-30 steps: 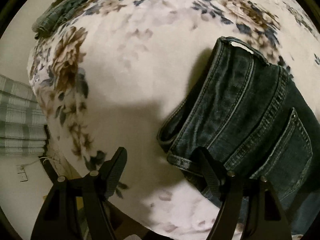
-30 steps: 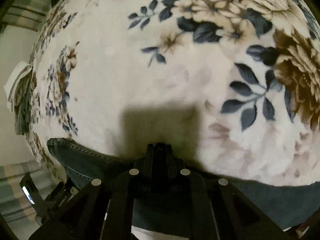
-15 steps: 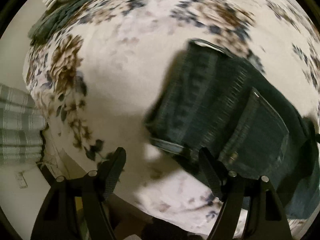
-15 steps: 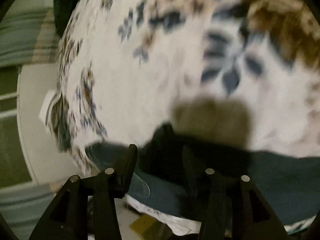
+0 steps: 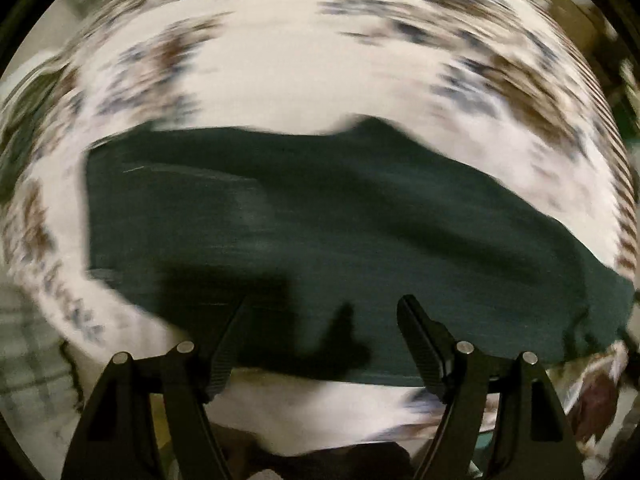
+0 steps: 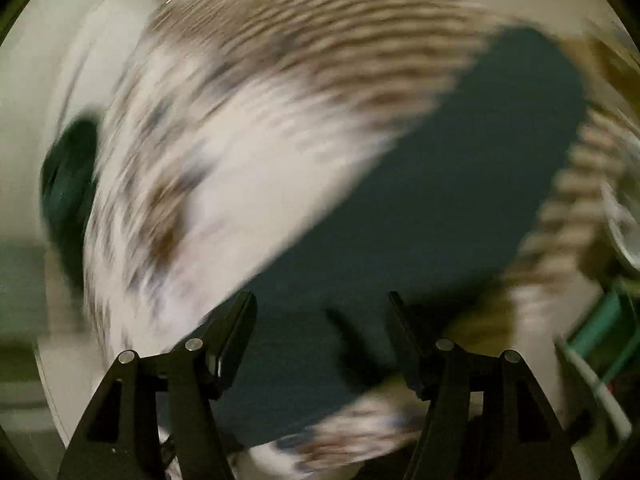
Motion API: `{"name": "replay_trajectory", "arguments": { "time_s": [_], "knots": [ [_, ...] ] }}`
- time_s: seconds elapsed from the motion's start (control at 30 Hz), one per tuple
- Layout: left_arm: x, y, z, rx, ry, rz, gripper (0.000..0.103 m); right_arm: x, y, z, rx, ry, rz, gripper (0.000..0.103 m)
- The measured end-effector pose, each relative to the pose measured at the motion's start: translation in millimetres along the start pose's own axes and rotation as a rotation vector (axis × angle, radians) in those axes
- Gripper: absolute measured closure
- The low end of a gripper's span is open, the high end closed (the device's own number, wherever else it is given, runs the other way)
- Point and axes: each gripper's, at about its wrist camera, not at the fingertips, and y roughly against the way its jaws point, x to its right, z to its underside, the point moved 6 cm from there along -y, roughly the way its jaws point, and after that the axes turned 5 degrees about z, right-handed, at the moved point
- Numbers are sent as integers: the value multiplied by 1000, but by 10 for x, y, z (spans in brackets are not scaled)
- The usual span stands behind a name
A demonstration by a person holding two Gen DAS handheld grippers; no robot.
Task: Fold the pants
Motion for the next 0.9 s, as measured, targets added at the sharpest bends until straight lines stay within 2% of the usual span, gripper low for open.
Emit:
{"name": "replay_trajectory", "arguments": {
  "time_s": [0.07, 0.17, 0.23, 0.33, 0.43, 0.5, 0.53, 0.57, 0.7, 0.8, 0.83, 0.9],
  "knots": [
    [460, -156, 45, -34, -42, 49, 28, 747, 177, -313, 61, -135, -8, 36],
    [1005, -390, 154, -86, -85, 102, 28, 1348, 205, -665, 92, -216, -120, 36],
    [1303, -535, 230, -111, -129, 113, 28, 1542, 102, -773, 87, -248, -180, 36],
    [1600, -712, 301, -118, -205, 89, 28, 1682, -68, -921, 81, -271, -249, 36],
    [1646, -908, 312, -143, -220, 55, 25, 1752, -78, -1102, 123, -257, -310, 36],
    [1633, -987, 259, -146, -201, 84, 12, 1749, -82, -1177, 145, -253, -353, 36],
    [1638, -1021, 231, -156, -180, 120, 1, 1724, -98, -1206, 150, -253, -366, 36],
    [1639, -1050, 208, -164, -168, 132, 0, 1696, -119, -1256, 159, -247, -379, 36],
    [1684, -1137, 162, -189, -160, 75, 0, 1658, -110, -1513, 189, -220, -435, 36],
    [1740, -1155, 135, -182, -139, 66, 0, 1688, -117, -1608, 200, -216, -453, 37],
    [1744, -1160, 129, -179, -136, 65, 0, 1706, -151, -1612, 199, -219, -461, 39],
    [1737, -1172, 167, -169, -132, 58, 0, 1740, -155, -1611, 204, -224, -452, 55]
  ]
}}
